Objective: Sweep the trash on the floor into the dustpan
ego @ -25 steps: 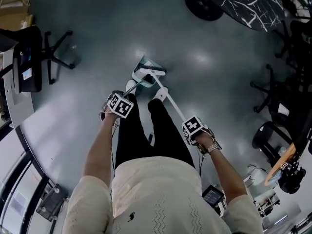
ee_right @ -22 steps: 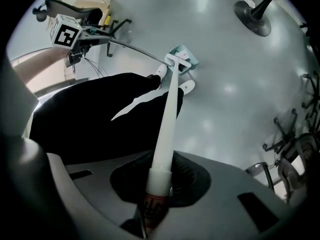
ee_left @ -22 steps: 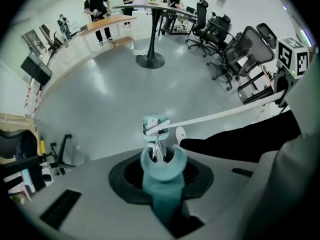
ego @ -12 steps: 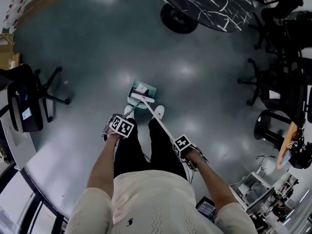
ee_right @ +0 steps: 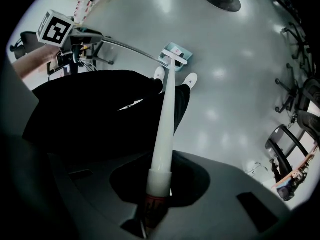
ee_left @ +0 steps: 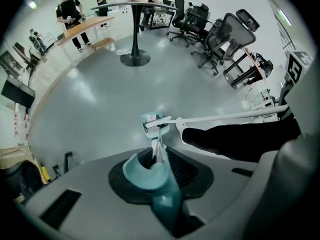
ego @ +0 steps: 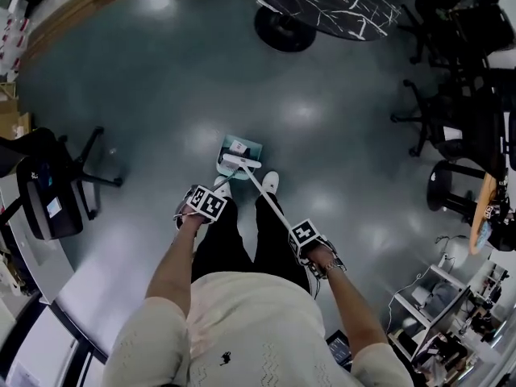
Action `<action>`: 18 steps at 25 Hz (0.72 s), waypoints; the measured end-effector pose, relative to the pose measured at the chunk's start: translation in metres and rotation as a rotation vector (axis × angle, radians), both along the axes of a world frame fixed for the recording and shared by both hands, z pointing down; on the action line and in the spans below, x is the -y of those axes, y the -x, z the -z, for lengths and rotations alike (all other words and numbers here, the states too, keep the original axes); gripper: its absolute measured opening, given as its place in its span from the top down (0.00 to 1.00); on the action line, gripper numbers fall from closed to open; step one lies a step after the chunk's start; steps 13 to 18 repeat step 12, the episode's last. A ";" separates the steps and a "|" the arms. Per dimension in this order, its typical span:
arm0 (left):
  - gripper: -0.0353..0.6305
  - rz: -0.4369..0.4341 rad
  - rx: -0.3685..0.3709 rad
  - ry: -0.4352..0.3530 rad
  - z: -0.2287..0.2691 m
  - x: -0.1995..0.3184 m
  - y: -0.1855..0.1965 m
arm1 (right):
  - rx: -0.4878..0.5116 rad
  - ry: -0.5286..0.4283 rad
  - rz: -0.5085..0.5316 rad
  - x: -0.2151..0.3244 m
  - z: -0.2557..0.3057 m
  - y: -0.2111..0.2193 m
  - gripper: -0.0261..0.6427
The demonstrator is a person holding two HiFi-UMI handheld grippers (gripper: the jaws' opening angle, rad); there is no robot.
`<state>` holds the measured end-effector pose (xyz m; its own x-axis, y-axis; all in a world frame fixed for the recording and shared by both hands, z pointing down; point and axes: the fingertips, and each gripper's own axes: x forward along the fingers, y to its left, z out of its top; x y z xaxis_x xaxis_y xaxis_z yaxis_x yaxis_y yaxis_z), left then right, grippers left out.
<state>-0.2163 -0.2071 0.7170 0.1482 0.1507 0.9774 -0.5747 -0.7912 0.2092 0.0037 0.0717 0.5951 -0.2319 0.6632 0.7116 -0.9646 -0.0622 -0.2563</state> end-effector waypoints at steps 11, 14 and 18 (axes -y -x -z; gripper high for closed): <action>0.81 -0.035 -0.014 -0.015 -0.001 -0.005 -0.009 | -0.022 -0.004 -0.014 -0.017 -0.003 0.007 0.86; 0.81 -0.043 -0.019 -0.018 -0.002 -0.006 -0.014 | -0.029 -0.002 -0.023 -0.020 -0.002 0.006 0.86; 0.81 -0.043 -0.019 -0.018 -0.002 -0.006 -0.014 | -0.029 -0.002 -0.023 -0.020 -0.002 0.006 0.86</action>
